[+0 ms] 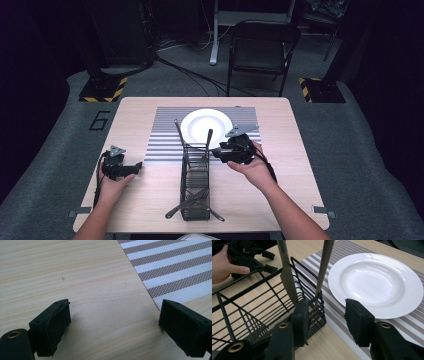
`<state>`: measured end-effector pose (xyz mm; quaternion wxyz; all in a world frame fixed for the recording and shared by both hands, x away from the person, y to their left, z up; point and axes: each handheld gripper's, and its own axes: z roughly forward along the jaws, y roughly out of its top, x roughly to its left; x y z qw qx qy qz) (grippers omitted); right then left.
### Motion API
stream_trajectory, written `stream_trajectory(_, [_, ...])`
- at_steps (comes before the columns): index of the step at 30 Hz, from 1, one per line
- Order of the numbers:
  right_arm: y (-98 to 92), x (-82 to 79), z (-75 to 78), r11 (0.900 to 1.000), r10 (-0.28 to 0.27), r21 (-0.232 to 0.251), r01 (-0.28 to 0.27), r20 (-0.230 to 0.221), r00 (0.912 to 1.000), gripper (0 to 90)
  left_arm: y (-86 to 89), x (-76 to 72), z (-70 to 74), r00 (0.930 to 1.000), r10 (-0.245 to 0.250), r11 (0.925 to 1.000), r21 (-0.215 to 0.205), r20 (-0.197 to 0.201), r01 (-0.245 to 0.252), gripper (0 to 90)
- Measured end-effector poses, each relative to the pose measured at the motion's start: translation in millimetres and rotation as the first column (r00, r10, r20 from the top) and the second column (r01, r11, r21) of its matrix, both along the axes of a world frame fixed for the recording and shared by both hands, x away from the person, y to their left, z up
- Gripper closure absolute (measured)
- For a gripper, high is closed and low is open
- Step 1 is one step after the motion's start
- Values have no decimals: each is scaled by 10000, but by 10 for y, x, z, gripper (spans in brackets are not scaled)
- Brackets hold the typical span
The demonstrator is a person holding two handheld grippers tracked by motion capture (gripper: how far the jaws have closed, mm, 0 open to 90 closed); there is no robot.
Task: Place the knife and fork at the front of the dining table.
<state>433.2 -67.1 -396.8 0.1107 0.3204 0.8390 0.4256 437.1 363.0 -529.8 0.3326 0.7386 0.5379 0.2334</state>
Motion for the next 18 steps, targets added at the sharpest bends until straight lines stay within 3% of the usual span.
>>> stream_trajectory(5, [72, 22, 0, 10000, 31, 65, -30, -159, 9999, 552, 0, 0, 0, 10000, -2, 10000, 0, -3, 2, 100])
stream_trajectory(6, [103, 50, -1, 9998, 201, 21, -201, 5, 9998, 560, 0, 0, 0, 10000, -1, 10000, 1, -3, 1, 100])
stream_trajectory(18, [260, 147, 5, 9997, 174, 152, -175, 28, 9998, 626, 0, 0, 0, 10000, -3, 10000, -3, -1, 3, 100])
